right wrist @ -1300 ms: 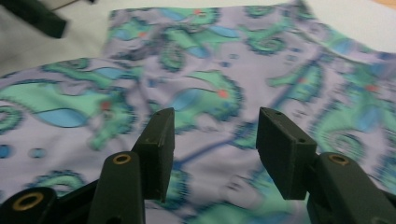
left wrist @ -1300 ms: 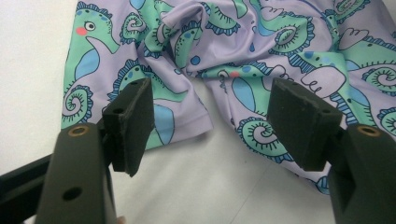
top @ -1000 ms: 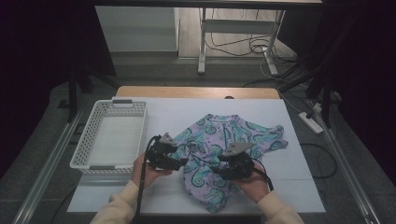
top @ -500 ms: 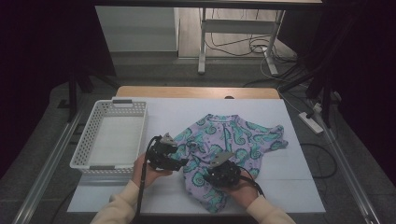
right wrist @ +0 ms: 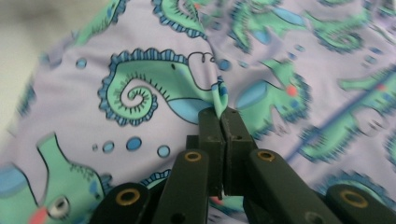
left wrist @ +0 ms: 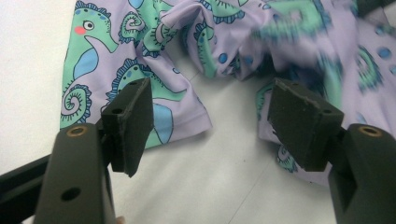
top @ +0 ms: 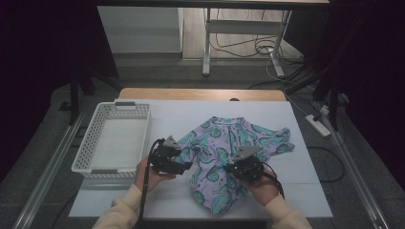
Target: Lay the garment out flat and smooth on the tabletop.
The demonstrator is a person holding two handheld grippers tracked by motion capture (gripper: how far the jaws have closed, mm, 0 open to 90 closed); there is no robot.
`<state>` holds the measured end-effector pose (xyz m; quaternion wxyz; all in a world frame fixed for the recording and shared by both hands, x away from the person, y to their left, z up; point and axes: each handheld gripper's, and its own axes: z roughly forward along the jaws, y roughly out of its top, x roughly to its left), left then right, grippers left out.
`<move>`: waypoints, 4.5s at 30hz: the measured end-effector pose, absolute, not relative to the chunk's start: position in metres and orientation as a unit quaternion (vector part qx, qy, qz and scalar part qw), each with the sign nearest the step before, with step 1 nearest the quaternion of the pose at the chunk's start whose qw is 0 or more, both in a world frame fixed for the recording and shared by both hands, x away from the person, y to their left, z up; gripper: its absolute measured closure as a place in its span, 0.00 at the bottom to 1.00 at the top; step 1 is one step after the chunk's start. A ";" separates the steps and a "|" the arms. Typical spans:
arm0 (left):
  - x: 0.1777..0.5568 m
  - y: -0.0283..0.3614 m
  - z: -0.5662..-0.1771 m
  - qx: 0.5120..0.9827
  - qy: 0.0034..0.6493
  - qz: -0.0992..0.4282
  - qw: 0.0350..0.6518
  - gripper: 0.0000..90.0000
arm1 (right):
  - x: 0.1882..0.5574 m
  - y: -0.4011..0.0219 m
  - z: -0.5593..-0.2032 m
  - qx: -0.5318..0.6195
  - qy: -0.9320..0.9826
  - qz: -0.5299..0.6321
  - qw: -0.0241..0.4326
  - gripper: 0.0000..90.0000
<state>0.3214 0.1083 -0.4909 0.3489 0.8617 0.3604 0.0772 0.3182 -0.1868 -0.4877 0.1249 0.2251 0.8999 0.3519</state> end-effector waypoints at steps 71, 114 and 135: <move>0.321 0.108 -0.490 0.860 0.362 0.077 0.351 0.35 | 0.318 -0.129 -0.519 0.185 0.933 0.280 0.130 0.76; 0.321 0.106 -0.492 0.862 0.359 0.075 0.350 0.35 | 0.260 -0.197 -0.482 0.210 0.884 0.414 0.053 0.51; 0.321 0.105 -0.492 0.863 0.359 0.076 0.348 0.35 | 0.283 -0.261 -0.474 0.307 0.845 0.429 0.086 0.49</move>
